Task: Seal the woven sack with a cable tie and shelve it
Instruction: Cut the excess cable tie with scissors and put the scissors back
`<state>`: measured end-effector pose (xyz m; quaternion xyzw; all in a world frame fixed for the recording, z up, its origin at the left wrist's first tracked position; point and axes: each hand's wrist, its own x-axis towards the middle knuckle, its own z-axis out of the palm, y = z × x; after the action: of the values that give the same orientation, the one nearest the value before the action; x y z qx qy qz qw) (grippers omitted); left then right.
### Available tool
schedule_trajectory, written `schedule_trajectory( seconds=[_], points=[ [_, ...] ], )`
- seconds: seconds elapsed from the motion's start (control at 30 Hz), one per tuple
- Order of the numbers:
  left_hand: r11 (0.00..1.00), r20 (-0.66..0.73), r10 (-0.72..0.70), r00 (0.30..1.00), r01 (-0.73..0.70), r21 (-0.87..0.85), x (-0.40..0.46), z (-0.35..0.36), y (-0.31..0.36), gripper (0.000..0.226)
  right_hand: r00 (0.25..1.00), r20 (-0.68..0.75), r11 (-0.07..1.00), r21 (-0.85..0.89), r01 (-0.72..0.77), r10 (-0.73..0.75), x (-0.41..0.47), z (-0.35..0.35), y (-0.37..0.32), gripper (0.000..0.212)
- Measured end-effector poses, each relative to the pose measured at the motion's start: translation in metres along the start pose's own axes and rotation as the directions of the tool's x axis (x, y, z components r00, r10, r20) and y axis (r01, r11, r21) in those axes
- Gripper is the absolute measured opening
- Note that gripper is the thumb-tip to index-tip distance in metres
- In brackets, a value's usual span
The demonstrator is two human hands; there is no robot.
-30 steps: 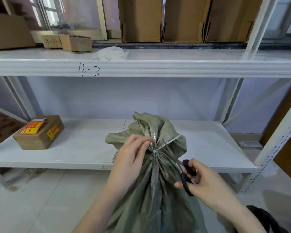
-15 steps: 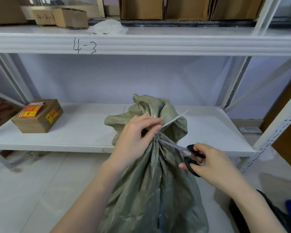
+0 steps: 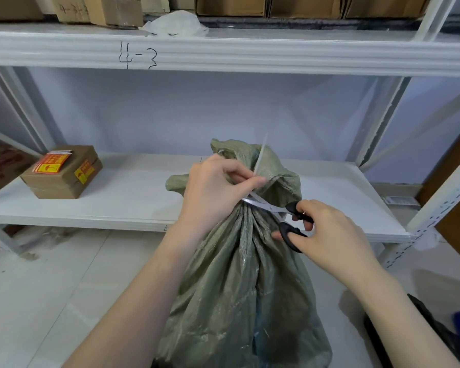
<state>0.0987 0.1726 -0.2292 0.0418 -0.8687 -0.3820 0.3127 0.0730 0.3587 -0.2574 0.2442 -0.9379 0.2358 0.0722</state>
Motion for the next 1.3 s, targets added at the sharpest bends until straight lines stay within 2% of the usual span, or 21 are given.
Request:
schedule_trajectory(
  seconds=[0.4, 0.73, 0.97, 1.3],
  points=[
    [0.999, 0.003, -0.014, 1.0, 0.014, 0.038, 0.004, -0.002, 0.007, 0.017, 0.996, 0.078, 0.99, -0.136, 0.05, -0.039, 0.012, -0.007, -0.018, 0.05],
    [0.999, 0.001, -0.022, 1.0, 0.022, 0.023, 0.004, -0.005, 0.006, 0.018, 0.996, 0.077, 0.99, -0.131, 0.057, -0.047, 0.014, -0.003, -0.024, 0.056],
    [0.999, 0.01, -0.031, 0.999, 0.03, 0.014, 0.004, -0.003, 0.003, 0.018, 0.997, 0.058, 0.997, -0.052, 0.062, -0.059, 0.015, 0.0, -0.022, 0.057],
    [0.998, -0.041, -0.01, 0.999, 0.007, -0.063, 0.003, -0.007, 0.007, 0.017, 0.999, 0.019, 0.994, -0.101, 0.049, -0.047, 0.013, -0.009, -0.033, 0.06]
  ],
)
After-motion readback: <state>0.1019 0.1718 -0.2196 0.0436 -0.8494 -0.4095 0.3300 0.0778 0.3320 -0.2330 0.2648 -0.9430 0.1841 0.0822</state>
